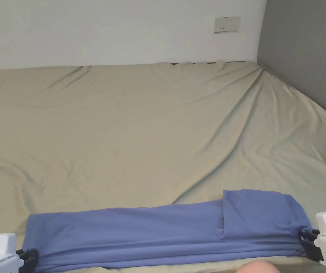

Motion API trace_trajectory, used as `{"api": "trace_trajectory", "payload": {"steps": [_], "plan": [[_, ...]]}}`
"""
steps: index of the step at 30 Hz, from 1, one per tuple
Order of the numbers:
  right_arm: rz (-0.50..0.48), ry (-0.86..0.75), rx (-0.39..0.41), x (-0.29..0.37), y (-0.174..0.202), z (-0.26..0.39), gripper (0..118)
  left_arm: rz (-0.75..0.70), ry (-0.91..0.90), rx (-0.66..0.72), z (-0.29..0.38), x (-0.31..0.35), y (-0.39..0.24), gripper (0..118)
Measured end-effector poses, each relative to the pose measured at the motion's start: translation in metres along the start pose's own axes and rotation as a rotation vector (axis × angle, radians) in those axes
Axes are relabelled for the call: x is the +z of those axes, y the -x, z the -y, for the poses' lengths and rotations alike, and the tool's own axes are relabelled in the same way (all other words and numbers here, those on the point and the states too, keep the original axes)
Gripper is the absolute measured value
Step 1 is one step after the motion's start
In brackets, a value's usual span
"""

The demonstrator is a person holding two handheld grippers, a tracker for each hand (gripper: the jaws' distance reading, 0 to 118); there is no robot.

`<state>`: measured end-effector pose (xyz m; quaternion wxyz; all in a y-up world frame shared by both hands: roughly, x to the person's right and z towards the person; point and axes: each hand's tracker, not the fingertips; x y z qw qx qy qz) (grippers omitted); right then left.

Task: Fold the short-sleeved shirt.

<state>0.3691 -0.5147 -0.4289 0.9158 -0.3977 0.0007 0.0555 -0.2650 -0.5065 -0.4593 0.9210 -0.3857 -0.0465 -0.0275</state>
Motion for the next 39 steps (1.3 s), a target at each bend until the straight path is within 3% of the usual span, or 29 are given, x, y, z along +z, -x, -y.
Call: {"api": "trace_trajectory", "payload": {"steps": [2, 3, 4, 6, 7, 10, 11, 12, 13, 14, 15, 16, 17, 18, 19, 20, 21, 26, 29, 30, 32, 33, 34, 35, 37, 39], "plan": [[-0.014, -0.013, -0.035, 0.005, -0.005, -0.004, 5, 0.002, 0.003, -0.004, -0.008, 0.010, -0.002, 1], [-0.037, -0.013, -0.067, 0.013, -0.006, -0.003, 15, -0.007, -0.027, -0.017, -0.011, 0.017, -0.004, 4], [-0.021, -0.021, -0.101, 0.020, -0.008, -0.005, 47, -0.047, -0.100, -0.052, -0.015, 0.026, -0.008, 26], [0.036, -0.079, -0.119, 0.037, -0.012, -0.012, 106, -0.100, -0.158, -0.106, -0.024, 0.044, -0.015, 99], [0.062, -0.155, -0.116, 0.053, -0.008, -0.017, 118, -0.090, -0.158, -0.107, -0.031, 0.054, -0.016, 118], [0.122, -0.409, -0.091, 0.094, 0.002, -0.043, 117, -0.015, -0.281, -0.040, -0.047, 0.109, -0.032, 111], [0.126, -0.496, -0.081, 0.114, 0.016, -0.047, 116, -0.014, -0.319, -0.030, -0.051, 0.126, -0.037, 98], [0.116, -0.578, -0.050, 0.127, 0.021, -0.052, 114, -0.003, -0.359, -0.019, -0.053, 0.139, -0.040, 71], [0.074, -0.589, -0.093, 0.134, 0.027, -0.054, 103, 0.014, -0.411, -0.005, -0.054, 0.152, -0.043, 19], [0.048, -0.607, -0.101, 0.140, 0.034, -0.056, 72, 0.000, -0.446, 0.017, -0.052, 0.148, -0.040, 0], [0.043, -0.637, -0.075, 0.147, 0.046, -0.057, 16, -0.014, -0.465, 0.036, -0.052, 0.152, -0.041, 0], [0.060, -0.672, -0.009, 0.150, 0.057, -0.061, 0, -0.036, -0.467, 0.048, -0.051, 0.157, -0.041, 0], [0.069, -0.673, -0.003, 0.149, 0.066, -0.060, 0, 0.004, -0.451, 0.030, -0.052, 0.159, -0.041, 0], [0.102, -0.764, 0.067, 0.151, 0.069, -0.063, 0, 0.056, -0.443, -0.008, -0.051, 0.152, -0.038, 0], [-0.017, -0.641, -0.031, 0.139, 0.073, -0.059, 0, 0.046, -0.463, -0.019, -0.048, 0.151, -0.039, 0], [-0.052, -0.528, -0.122, 0.129, 0.078, -0.055, 0, 0.023, -0.471, -0.043, -0.046, 0.150, -0.041, 0], [0.017, -0.660, 0.024, 0.133, 0.088, -0.061, 0, 0.008, -0.471, -0.058, -0.044, 0.148, -0.040, 0], [-0.037, -0.568, 0.009, 0.128, 0.098, -0.064, 0, 0.135, -0.372, 0.076, -0.047, 0.120, 0.003, 0], [-0.038, -0.549, 0.016, 0.132, 0.104, -0.065, 0, 0.348, -0.275, 0.259, -0.051, 0.087, 0.058, 0], [-0.043, -0.540, 0.014, 0.132, 0.106, -0.066, 0, 0.392, -0.222, 0.326, -0.053, 0.077, 0.068, 6], [-0.063, -0.503, -0.006, 0.129, 0.105, -0.072, 0, 0.372, -0.237, 0.330, -0.052, 0.061, 0.085, 80], [-0.058, -0.503, 0.001, 0.129, 0.107, -0.074, 0, 0.398, -0.223, 0.319, -0.053, 0.052, 0.094, 107], [-0.054, -0.495, 0.006, 0.129, 0.109, -0.075, 0, 0.518, -0.147, 0.316, -0.054, 0.042, 0.101, 118], [-0.054, -0.485, 0.008, 0.125, 0.110, -0.077, 0, 0.619, -0.080, 0.337, -0.053, 0.029, 0.111, 118], [-0.054, -0.465, 0.006, 0.123, 0.113, -0.081, 0, 0.588, -0.028, 0.368, -0.049, 0.006, 0.119, 118], [-0.056, -0.452, -0.001, 0.119, 0.118, -0.083, 0, 0.662, 0.007, 0.412, -0.043, -0.013, 0.122, 118]]}}
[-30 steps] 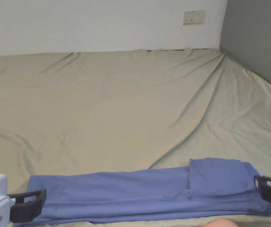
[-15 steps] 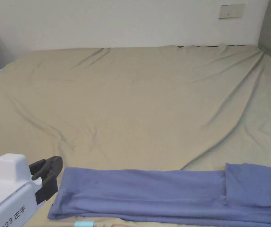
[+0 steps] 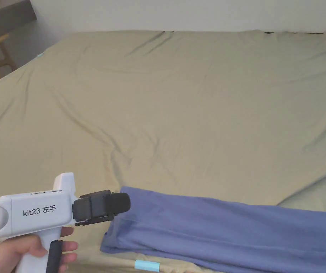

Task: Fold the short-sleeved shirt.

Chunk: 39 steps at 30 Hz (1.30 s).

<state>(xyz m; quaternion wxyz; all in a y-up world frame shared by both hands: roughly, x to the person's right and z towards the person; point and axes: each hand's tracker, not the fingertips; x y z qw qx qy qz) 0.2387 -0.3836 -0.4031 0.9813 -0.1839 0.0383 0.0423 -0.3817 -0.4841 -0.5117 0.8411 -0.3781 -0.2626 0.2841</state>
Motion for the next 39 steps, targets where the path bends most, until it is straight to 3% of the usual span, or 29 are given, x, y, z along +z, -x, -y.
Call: {"api": "trace_trajectory", "payload": {"steps": [4, 6, 9, 10, 12, 14, 16, 18, 24, 28, 32, 36, 38, 39], "plan": [[-0.008, 0.017, 0.008, -0.009, 0.013, -0.002, 0, 0.104, 0.086, 0.251, 0.004, -0.032, 0.045, 118], [-0.023, 0.028, 0.000, -0.013, 0.019, -0.003, 0, 0.209, 0.006, 0.216, 0.008, -0.038, 0.043, 118], [-0.041, 0.044, 0.000, -0.020, 0.027, -0.004, 0, 0.235, 0.080, 0.282, 0.002, -0.058, 0.038, 116], [-0.048, 0.048, 0.001, -0.022, 0.029, -0.005, 0, 0.234, 0.075, 0.239, 0.002, -0.061, 0.030, 96], [-0.059, 0.051, 0.009, -0.026, 0.034, -0.006, 0, 0.182, 0.108, 0.148, -0.004, -0.065, 0.021, 7], [-0.072, 0.049, 0.016, -0.028, 0.037, -0.009, 0, 0.013, 0.106, 0.122, 0.002, -0.076, 0.012, 8], [-0.082, 0.048, 0.020, -0.030, 0.040, -0.010, 0, 0.094, 0.203, 0.123, 0.001, -0.081, 0.015, 8], [-0.085, 0.045, 0.025, -0.032, 0.041, -0.010, 0, 0.020, 0.165, 0.075, -0.002, -0.076, 0.004, 7], [-0.089, 0.048, 0.013, -0.034, 0.041, -0.009, 0, 0.005, 0.118, 0.146, -0.048, -0.039, 0.013, 7], [-0.109, 0.047, -0.013, -0.033, 0.040, -0.012, 0, -0.037, 0.086, 0.077, -0.073, -0.012, -0.007, 7], [-0.127, 0.019, -0.005, -0.031, 0.041, -0.017, 0, -0.190, 0.069, 0.075, -0.102, 0.017, 0.002, 7], [-0.144, 0.004, -0.003, -0.029, 0.036, -0.019, 0, -0.377, 0.172, 0.139, -0.115, 0.026, 0.014, 7], [-0.158, 0.003, -0.014, -0.028, 0.033, -0.018, 0, -0.356, 0.212, 0.189, -0.117, 0.018, -0.003, 7], [-0.166, 0.004, -0.018, -0.027, 0.032, -0.018, 0, -0.381, 0.216, 0.130, -0.118, 0.011, -0.021, 7]]}}
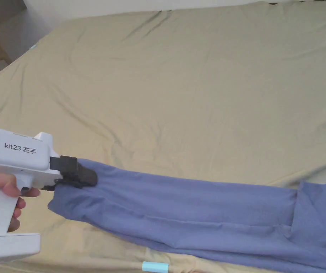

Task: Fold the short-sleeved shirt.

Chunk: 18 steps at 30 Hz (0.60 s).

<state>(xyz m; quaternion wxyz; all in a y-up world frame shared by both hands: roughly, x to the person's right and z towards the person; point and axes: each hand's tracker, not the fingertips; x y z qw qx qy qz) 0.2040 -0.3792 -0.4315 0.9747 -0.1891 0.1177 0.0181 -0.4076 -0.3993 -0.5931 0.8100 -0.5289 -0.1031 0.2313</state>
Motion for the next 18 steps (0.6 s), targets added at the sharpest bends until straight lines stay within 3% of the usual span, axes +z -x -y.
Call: {"api": "trace_trajectory", "payload": {"steps": [5, 10, 17, 18], "plan": [[-0.030, 0.000, -0.016, 0.013, -0.007, 0.004, 0, -0.010, 0.018, -0.158, 0.006, -0.011, -0.115, 7], [-0.043, -0.034, -0.028, 0.028, -0.020, 0.004, 0, -0.005, 0.082, -0.250, 0.027, -0.067, -0.205, 7], [-0.009, -0.085, -0.056, 0.052, -0.040, 0.009, 0, -0.056, 0.202, -0.283, 0.055, -0.163, -0.259, 8], [-0.007, -0.087, -0.066, 0.054, -0.043, 0.009, 0, -0.044, 0.205, -0.297, 0.060, -0.171, -0.262, 15]]}}
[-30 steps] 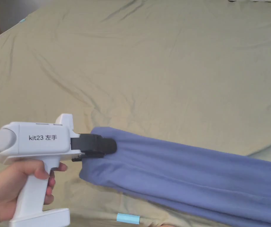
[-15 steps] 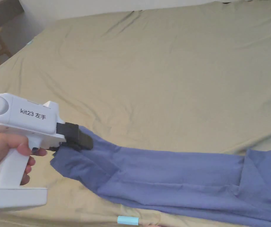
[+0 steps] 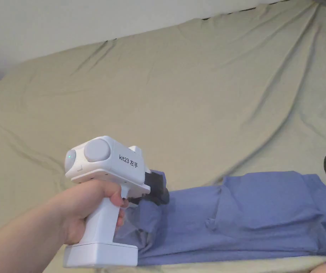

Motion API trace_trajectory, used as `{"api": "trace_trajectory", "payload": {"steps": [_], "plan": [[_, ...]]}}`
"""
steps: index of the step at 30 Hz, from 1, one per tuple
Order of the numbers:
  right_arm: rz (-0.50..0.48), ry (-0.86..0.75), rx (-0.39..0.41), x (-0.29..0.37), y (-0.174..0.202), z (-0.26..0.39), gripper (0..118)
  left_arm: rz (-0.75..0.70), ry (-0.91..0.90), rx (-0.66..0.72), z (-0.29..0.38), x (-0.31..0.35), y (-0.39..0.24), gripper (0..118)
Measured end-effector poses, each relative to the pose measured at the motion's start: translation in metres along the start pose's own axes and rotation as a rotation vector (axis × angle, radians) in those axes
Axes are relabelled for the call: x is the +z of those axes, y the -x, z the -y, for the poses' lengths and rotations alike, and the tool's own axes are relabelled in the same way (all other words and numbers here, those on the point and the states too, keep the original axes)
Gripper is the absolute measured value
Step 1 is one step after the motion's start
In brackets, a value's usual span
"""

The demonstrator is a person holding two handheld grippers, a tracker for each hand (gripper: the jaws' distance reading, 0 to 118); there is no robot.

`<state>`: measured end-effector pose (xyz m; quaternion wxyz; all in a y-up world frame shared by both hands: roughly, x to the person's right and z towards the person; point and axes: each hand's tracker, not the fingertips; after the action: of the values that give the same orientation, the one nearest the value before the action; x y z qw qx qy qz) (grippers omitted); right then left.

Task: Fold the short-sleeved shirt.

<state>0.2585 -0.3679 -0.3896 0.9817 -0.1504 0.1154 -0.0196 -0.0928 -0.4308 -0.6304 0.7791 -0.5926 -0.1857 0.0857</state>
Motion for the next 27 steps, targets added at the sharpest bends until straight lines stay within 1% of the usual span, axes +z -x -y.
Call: {"api": "trace_trajectory", "payload": {"steps": [2, 3, 4, 6, 7, 8, 10, 11, 12, 13, 15, 16, 19, 22, 23, 24, 25, 26, 27], "plan": [[0.001, -0.006, -0.005, 0.002, -0.005, 0.000, 0, 0.049, 0.004, -0.034, -0.002, -0.006, -0.007, 69], [0.012, -0.011, -0.005, 0.003, -0.006, 0.001, 0, 0.062, 0.006, -0.041, -0.003, -0.002, -0.013, 86], [0.015, -0.012, -0.005, 0.003, -0.008, 0.001, 0, 0.107, -0.038, -0.032, -0.002, 0.008, -0.015, 87], [0.013, -0.009, -0.013, 0.003, -0.011, 0.001, 0, 0.177, -0.113, -0.003, 0.003, 0.040, -0.017, 87], [0.010, -0.008, -0.019, 0.003, -0.011, 0.002, 0, 0.188, -0.131, -0.008, 0.007, 0.052, -0.014, 80], [0.006, -0.007, -0.022, 0.003, -0.010, 0.003, 0, 0.166, -0.136, -0.012, 0.013, 0.060, -0.011, 63], [-0.004, -0.006, -0.020, 0.001, -0.009, 0.003, 0, -0.030, -0.171, -0.080, 0.025, 0.066, -0.013, 0], [-0.011, -0.005, -0.015, 0.000, -0.007, 0.003, 0, -0.147, -0.168, -0.117, 0.030, 0.054, -0.015, 0], [-0.016, -0.007, -0.008, -0.001, -0.005, 0.003, 0, -0.226, -0.149, -0.128, 0.033, 0.043, -0.016, 0], [-0.020, -0.008, 0.003, -0.001, -0.003, 0.003, 0, -0.254, -0.125, -0.144, 0.036, 0.027, -0.014, 0], [-0.024, -0.009, 0.028, 0.000, 0.001, 0.004, 0, -0.202, -0.062, -0.069, 0.036, 0.000, -0.010, 0], [-0.021, -0.012, 0.038, 0.002, 0.002, 0.005, 0, -0.181, -0.034, -0.060, 0.040, -0.014, -0.015, 0], [-0.011, -0.011, 0.049, 0.005, 0.003, 0.006, 0, -0.178, 0.019, -0.115, 0.053, -0.047, -0.033, 0], [-0.003, -0.012, 0.048, 0.005, 0.001, 0.007, 0, -0.162, -0.025, -0.168, 0.060, -0.049, -0.058, 0], [0.002, -0.013, 0.050, 0.005, 0.001, 0.007, 0, -0.124, -0.041, -0.166, 0.060, -0.046, -0.061, 0], [0.006, -0.012, 0.051, 0.004, 0.001, 0.007, 0, -0.052, -0.057, -0.141, 0.058, -0.041, -0.060, 0], [0.006, -0.011, 0.050, 0.004, 0.001, 0.008, 0, 0.055, -0.070, -0.130, 0.058, -0.035, -0.059, 0], [0.006, -0.009, 0.050, 0.003, 0.001, 0.008, 0, 0.110, -0.046, -0.140, 0.058, -0.026, -0.058, 0], [0.005, -0.008, 0.052, 0.003, 0.002, 0.009, 0, 0.120, -0.032, -0.130, 0.058, -0.017, -0.058, 0]]}}
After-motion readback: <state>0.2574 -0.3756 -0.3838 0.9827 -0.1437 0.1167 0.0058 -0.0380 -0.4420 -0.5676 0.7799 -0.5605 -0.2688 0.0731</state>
